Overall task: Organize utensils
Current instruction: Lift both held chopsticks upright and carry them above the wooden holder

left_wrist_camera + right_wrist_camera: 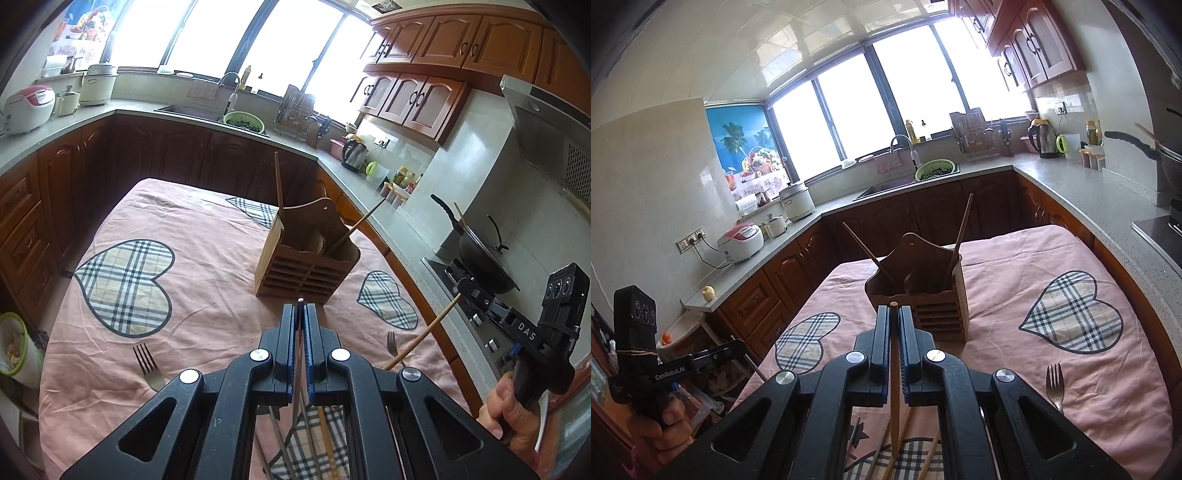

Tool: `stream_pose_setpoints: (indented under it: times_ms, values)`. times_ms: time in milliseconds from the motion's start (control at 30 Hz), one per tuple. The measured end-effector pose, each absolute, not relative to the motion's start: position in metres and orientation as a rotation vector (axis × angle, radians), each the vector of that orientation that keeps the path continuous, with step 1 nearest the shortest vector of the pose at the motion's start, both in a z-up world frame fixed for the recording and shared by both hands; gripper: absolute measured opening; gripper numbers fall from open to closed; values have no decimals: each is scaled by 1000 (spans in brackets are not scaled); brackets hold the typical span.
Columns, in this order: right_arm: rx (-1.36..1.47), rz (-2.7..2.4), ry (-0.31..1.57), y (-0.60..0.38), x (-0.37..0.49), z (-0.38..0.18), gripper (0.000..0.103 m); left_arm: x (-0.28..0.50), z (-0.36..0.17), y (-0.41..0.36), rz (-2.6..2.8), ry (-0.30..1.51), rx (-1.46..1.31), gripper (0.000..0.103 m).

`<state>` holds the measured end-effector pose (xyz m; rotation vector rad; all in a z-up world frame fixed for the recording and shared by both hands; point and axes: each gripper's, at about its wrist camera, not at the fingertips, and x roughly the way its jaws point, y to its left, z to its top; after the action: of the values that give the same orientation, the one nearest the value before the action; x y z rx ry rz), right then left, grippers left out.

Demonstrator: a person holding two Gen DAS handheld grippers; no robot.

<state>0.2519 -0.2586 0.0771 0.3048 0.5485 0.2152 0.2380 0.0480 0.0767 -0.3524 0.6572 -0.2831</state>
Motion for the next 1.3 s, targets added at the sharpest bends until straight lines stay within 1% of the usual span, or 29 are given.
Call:
stream_pose_setpoints:
  times_ms: [467, 900, 1133, 1300]
  values:
    - [319, 175, 454, -279, 273, 103, 4, 267, 108, 54, -289, 546, -347, 3]
    - [374, 115, 315, -311, 327, 139, 4, 327, 134, 47, -268, 396, -323, 3]
    - [385, 81, 285, -319, 369, 144, 4, 372, 126, 38, -247, 354, -318, 3]
    - [385, 68, 293, -320, 395, 130, 4, 406, 103, 31, -215, 350, -330, 3]
